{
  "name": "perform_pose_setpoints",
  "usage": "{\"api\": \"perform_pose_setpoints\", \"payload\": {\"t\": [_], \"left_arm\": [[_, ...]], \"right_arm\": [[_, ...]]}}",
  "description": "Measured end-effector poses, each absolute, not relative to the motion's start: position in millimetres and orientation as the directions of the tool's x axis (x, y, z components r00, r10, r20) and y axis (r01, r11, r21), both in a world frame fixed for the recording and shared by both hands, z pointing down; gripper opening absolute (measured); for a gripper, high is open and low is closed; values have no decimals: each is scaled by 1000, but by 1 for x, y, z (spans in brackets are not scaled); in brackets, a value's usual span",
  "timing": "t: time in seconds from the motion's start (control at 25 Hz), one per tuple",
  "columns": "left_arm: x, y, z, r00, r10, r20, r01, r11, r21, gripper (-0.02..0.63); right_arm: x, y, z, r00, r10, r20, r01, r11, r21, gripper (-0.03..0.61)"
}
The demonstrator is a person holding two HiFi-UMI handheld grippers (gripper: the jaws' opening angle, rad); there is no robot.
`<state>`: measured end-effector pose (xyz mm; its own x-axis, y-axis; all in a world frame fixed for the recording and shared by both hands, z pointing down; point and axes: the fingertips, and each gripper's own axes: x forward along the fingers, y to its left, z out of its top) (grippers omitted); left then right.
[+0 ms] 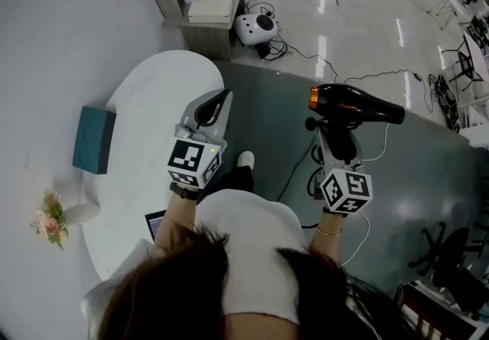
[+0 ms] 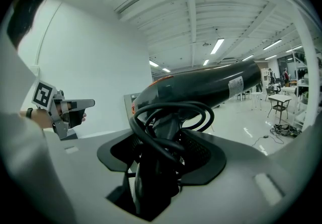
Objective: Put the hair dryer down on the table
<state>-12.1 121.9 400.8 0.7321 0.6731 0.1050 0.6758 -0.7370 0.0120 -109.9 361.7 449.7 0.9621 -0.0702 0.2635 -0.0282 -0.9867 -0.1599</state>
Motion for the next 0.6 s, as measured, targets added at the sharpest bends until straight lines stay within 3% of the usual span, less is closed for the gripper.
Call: {"api": "perform_pose_setpoints", "payload": {"t": [0.36, 0.6], "left_arm": [[48, 106, 402, 742, 662, 105, 663, -748, 23, 58], [74, 82, 410, 782, 612, 117, 611, -790, 51, 58]], "right_arm": [[-42, 346, 446, 958, -97, 270, -57, -987, -152, 245], [3, 316, 451, 936, -184, 299, -147, -979, -144, 245]]}}
